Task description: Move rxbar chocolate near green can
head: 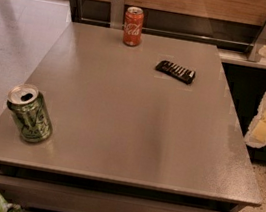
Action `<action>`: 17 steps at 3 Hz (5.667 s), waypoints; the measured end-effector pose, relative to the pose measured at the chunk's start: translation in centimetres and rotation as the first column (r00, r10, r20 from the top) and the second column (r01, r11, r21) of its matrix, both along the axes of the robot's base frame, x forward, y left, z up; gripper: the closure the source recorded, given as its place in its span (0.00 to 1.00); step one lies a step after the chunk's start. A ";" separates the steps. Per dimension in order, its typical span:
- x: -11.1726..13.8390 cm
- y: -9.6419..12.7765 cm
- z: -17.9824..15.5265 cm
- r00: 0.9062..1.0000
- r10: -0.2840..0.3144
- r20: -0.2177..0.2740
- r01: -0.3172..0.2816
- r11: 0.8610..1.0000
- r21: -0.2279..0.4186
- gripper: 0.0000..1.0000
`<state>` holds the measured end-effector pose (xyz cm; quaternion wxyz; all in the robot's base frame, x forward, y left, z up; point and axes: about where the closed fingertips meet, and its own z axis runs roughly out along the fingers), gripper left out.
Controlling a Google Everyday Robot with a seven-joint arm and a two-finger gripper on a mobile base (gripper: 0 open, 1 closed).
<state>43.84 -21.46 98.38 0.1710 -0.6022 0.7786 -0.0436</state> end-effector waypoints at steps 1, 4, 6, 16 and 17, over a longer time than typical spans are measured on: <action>0.0 0.0 0.0 1.000 0.000 0.000 0.000 1.000 0.000 0.00; 12.1 -0.7 -0.4 0.977 -0.154 0.148 0.085 0.917 0.390 0.00; 19.9 1.2 -3.4 0.969 -0.202 0.141 0.070 0.774 0.629 0.00; 28.7 6.4 -18.5 0.968 -0.222 0.118 0.029 0.564 0.825 0.15; 28.7 6.5 -17.9 0.968 -0.223 0.118 0.029 0.564 0.825 0.38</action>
Offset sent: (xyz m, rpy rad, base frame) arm 0.0475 -0.0098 -0.0005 0.1131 -0.0612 -0.0279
